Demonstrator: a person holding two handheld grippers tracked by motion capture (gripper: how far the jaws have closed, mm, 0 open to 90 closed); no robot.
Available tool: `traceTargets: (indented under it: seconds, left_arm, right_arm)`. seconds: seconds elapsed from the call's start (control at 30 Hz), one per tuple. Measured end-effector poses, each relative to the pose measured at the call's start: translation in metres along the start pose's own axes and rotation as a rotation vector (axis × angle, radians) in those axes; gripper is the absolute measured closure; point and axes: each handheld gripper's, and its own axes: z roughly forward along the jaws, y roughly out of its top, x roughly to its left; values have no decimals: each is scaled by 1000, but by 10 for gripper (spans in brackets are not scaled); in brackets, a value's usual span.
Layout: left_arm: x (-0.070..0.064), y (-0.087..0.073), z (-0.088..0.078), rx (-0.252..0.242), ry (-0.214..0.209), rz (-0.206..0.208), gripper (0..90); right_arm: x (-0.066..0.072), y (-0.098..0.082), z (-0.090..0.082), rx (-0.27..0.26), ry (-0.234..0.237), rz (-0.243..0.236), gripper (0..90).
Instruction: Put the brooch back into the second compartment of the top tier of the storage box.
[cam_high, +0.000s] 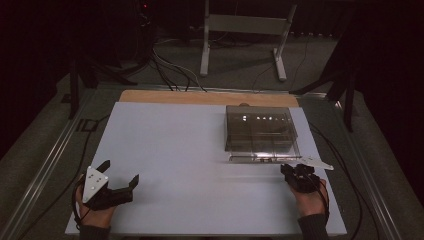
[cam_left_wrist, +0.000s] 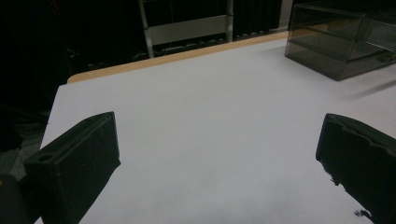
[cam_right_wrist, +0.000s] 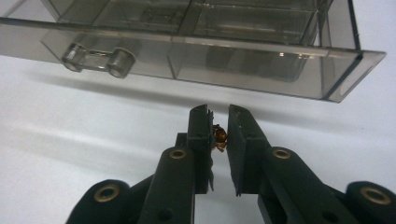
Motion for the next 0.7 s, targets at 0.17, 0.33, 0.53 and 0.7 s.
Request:
traceTargets:
  seconds: [0.17, 0.33, 0.53, 0.7]
  left_arm:
    - [0, 0, 0, 0, 0, 0, 2]
    - [0, 0, 0, 2, 0, -1, 2]
    - [0, 0, 0, 2, 2, 0, 2]
    - [0, 0, 0, 3, 2, 0, 2]
  right_arm:
    - [1, 2, -5, 1, 6, -6, 807]
    - [2, 3, -9, -1, 14, -9, 807]
    - [6, 8, -14, -10, 23, -14, 807]
    - [9, 12, -17, -19, 29, -25, 807]
